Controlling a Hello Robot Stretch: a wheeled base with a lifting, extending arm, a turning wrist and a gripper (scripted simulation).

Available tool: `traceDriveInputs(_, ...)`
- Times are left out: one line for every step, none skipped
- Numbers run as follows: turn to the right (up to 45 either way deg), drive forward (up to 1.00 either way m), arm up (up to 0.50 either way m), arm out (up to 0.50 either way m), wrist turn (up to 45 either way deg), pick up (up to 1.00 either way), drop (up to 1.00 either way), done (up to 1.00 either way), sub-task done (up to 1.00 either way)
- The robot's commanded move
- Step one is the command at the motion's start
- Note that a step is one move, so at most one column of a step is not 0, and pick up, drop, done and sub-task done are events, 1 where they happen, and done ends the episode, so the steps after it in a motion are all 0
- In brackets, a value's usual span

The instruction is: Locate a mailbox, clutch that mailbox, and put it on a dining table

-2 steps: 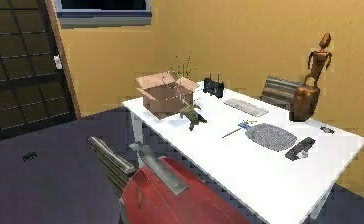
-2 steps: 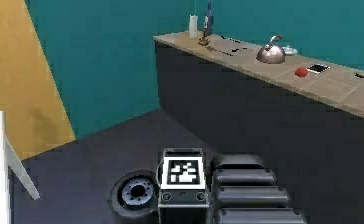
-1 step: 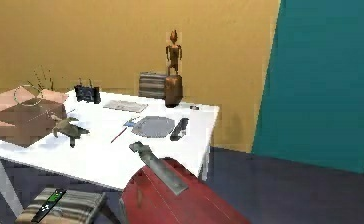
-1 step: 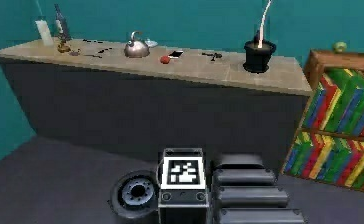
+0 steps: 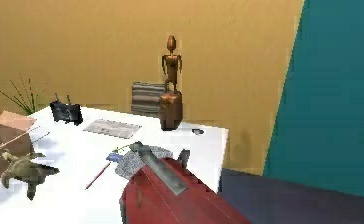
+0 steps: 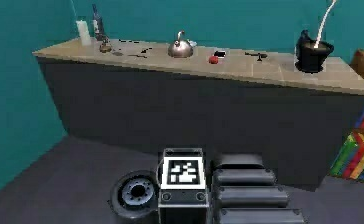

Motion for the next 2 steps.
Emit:
traceDriveInputs(45.0,0.0,0.0,0.0,0.0,0.0,0.0,0.0,0.0)
traceDriveInputs(45.0,0.0,0.0,0.0,0.0,0.0,0.0,0.0,0.0)
